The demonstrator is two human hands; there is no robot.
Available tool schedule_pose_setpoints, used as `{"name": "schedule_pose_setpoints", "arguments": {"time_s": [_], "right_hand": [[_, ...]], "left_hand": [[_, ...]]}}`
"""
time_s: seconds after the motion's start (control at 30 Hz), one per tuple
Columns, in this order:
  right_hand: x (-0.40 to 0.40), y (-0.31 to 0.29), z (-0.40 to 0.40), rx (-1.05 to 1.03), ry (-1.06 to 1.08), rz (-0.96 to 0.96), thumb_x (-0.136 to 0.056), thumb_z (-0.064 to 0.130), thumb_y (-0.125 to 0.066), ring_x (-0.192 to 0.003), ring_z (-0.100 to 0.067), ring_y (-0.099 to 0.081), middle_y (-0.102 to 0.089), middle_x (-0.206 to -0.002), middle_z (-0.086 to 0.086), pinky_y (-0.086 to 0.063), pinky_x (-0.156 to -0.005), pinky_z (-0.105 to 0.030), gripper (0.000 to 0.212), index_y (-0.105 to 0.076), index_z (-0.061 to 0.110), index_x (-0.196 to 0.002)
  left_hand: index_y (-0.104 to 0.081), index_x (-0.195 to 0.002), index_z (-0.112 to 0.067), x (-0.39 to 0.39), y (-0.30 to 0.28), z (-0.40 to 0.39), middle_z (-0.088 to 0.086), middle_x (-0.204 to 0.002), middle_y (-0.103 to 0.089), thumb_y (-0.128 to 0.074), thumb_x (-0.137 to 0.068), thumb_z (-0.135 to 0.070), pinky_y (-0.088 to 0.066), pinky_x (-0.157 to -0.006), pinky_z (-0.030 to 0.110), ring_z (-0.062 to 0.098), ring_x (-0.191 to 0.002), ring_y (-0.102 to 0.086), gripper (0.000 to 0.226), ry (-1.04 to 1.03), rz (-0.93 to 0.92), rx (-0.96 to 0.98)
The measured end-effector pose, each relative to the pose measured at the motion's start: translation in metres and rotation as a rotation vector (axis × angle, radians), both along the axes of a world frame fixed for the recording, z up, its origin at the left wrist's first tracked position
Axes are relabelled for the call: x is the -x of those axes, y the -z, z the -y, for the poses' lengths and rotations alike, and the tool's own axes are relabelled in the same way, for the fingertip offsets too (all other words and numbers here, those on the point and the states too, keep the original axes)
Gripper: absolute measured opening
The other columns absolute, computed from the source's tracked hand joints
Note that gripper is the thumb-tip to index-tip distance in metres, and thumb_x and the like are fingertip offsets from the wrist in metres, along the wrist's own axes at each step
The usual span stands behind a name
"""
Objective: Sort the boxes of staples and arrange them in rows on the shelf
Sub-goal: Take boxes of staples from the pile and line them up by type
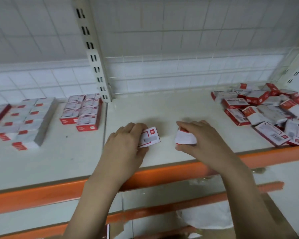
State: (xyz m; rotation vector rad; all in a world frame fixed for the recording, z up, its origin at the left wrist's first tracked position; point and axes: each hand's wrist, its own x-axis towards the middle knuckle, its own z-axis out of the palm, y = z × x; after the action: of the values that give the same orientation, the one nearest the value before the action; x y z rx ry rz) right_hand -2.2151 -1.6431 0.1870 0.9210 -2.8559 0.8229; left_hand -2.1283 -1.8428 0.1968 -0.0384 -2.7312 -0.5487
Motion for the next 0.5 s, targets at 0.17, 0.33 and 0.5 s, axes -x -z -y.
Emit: {"name": "schedule_pose_setpoints", "arguments": {"time_s": [0.17, 0.33, 0.5], "right_hand": [[-0.036, -0.006, 0.074, 0.087, -0.043, 0.032, -0.074, 0.024, -0.074, -0.092, -0.010, -0.053, -0.055, -0.099, 0.009, -0.042, -0.079, -0.023, 0.044, -0.053, 0.039, -0.110], [-0.069, -0.010, 0.127, 0.133, -0.078, 0.123, -0.079, 0.029, -0.072, -0.090, -0.001, -0.053, -0.056, -0.104, 0.015, -0.040, -0.073, -0.006, 0.046, -0.046, 0.046, -0.113], [-0.089, -0.010, 0.153, 0.098, -0.077, 0.160, -0.087, 0.054, -0.045, -0.107, 0.001, -0.045, -0.049, -0.116, 0.015, -0.034, -0.086, -0.012, 0.060, -0.030, 0.033, -0.142]], "left_hand": [[-0.057, -0.115, -0.015, -0.039, -0.006, 0.075, 0.005, -0.105, -0.063, -0.071, -0.075, -0.015, -0.046, -0.074, 0.037, 0.030, -0.091, -0.058, 0.042, -0.035, 0.005, 0.004], [-0.052, -0.125, -0.017, -0.065, -0.012, 0.126, 0.003, -0.120, -0.059, -0.067, -0.081, -0.020, -0.047, -0.086, 0.039, 0.026, -0.106, -0.055, 0.047, -0.056, 0.022, -0.010], [-0.048, -0.128, -0.020, -0.082, -0.013, 0.150, -0.001, -0.121, -0.057, -0.065, -0.083, -0.023, -0.047, -0.089, 0.036, 0.020, -0.107, -0.055, 0.048, -0.058, 0.035, -0.051]]}}
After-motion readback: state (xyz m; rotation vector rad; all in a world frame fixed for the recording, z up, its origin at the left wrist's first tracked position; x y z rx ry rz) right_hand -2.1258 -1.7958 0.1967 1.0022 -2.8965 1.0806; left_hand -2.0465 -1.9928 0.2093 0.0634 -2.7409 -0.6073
